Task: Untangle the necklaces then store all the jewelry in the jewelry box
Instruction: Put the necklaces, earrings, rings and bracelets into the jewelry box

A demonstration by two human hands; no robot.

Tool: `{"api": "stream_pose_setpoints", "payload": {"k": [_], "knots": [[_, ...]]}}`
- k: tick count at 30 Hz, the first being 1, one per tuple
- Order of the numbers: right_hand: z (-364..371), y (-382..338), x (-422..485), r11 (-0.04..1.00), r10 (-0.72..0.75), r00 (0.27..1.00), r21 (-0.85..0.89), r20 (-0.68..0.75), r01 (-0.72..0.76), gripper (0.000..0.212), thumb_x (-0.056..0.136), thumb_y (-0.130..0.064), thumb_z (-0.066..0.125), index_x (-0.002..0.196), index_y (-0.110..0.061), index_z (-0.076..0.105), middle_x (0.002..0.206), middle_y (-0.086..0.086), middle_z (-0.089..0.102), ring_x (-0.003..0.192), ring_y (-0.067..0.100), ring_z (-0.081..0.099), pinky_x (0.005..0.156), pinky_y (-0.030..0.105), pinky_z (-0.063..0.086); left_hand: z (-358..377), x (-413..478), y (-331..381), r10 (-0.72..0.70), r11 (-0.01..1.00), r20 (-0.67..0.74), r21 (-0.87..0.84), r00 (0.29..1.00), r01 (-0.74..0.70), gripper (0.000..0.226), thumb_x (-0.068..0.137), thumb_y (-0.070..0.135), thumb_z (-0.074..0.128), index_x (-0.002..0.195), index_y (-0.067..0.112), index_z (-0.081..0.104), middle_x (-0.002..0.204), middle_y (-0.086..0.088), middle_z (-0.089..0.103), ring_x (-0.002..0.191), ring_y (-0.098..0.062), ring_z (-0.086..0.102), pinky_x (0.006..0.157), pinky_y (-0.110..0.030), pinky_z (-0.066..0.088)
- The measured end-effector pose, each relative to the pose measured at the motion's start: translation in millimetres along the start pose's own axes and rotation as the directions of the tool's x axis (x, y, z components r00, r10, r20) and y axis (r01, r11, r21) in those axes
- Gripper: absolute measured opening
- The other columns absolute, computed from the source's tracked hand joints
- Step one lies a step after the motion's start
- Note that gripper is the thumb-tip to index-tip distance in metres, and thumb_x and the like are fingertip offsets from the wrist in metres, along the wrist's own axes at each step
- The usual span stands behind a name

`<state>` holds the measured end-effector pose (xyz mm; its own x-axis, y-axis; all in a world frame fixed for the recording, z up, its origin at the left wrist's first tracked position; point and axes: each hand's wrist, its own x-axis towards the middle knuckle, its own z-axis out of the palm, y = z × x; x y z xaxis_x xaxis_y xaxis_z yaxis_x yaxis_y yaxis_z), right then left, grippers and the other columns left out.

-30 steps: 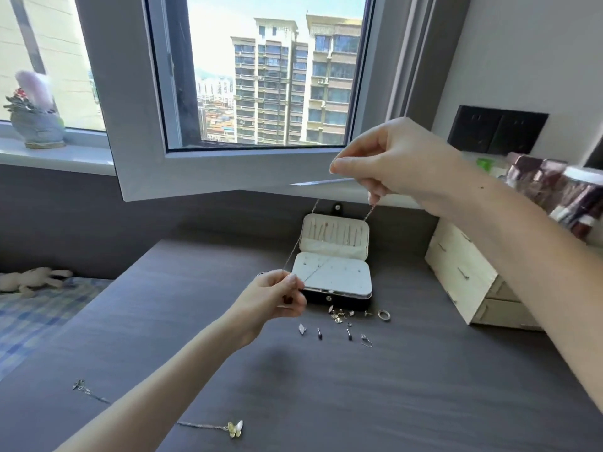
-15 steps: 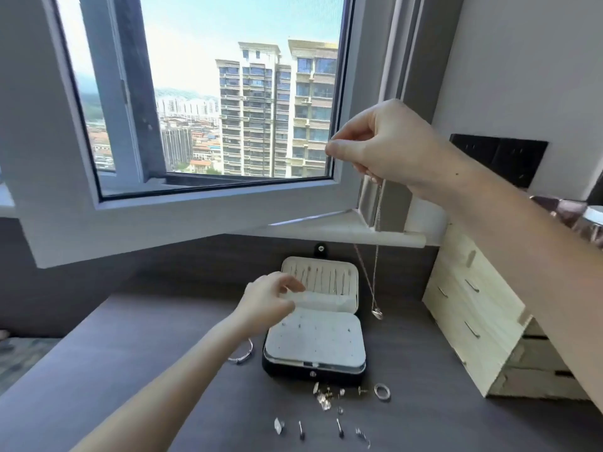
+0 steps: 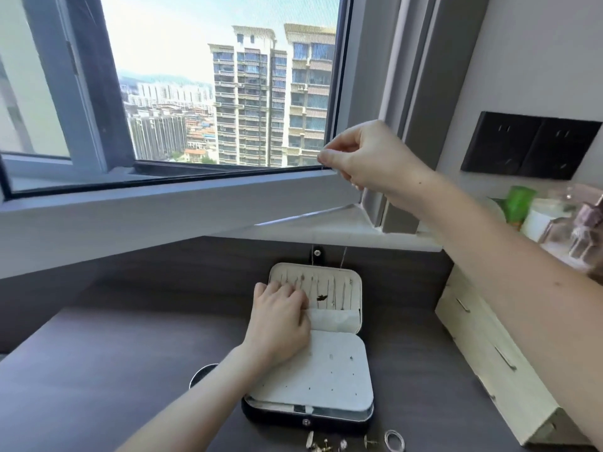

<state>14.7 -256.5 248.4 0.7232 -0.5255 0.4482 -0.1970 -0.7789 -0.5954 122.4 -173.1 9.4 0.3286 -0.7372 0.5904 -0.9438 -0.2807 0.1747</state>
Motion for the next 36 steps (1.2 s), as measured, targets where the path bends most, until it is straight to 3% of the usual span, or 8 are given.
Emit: {"api": "stream_pose_setpoints", "payload": {"k": [8, 21, 27, 36], "knots": [[13, 9, 11, 1.000, -0.002, 1.000, 0.026, 0.007, 0.001, 0.017, 0.093, -0.022, 0.059, 0.097, -0.009, 0.068, 0.065, -0.004, 0.056, 0.053, 0.007, 0.048, 0.049, 0.019, 0.042, -2, 0, -3, 0.016, 0.996, -0.062, -0.090, 0.998, -0.021, 0.018, 0.060, 0.027, 0.037, 0.062, 0.022, 0.054, 0.064, 0.010, 0.050, 0.069, -0.019, 0.049, 0.067, -0.031, 0.022], [37, 24, 1, 0.999, 0.036, 0.995, 0.006, 0.092, -0.037, 0.017, 0.092, -0.018, 0.059, 0.092, -0.004, 0.069, 0.059, 0.001, 0.053, 0.049, 0.009, 0.045, 0.040, 0.015, 0.038, -9, -2, -1, 0.052, 0.991, -0.080, -0.122, 0.995, -0.062, 0.021, 0.060, 0.024, 0.035, 0.063, 0.018, 0.056, 0.067, 0.008, 0.051, 0.071, -0.021, 0.051, 0.073, -0.031, 0.024], [60, 46, -5, 0.994, 0.074, 0.985, -0.091, 0.158, -0.060, 0.017, 0.092, -0.024, 0.058, 0.084, -0.015, 0.069, 0.056, -0.003, 0.058, 0.045, 0.008, 0.049, 0.057, 0.030, 0.048, -10, -4, 0, 0.056, 0.989, -0.097, -0.130, 0.994, -0.069, 0.018, 0.059, 0.023, 0.036, 0.064, 0.019, 0.054, 0.066, 0.008, 0.049, 0.070, -0.021, 0.049, 0.074, -0.033, 0.027], [65, 50, -16, 0.991, 0.130, 0.968, 0.017, 0.214, -0.136, 0.014, 0.093, -0.012, 0.055, 0.087, -0.006, 0.067, 0.064, 0.008, 0.064, 0.049, 0.010, 0.058, 0.048, 0.019, 0.048, -11, -5, 0, 0.084, 0.986, -0.138, -0.133, 0.987, -0.102, 0.008, 0.059, 0.022, 0.044, 0.062, 0.020, 0.052, 0.065, 0.008, 0.049, 0.068, -0.020, 0.046, 0.073, -0.035, 0.031]]}}
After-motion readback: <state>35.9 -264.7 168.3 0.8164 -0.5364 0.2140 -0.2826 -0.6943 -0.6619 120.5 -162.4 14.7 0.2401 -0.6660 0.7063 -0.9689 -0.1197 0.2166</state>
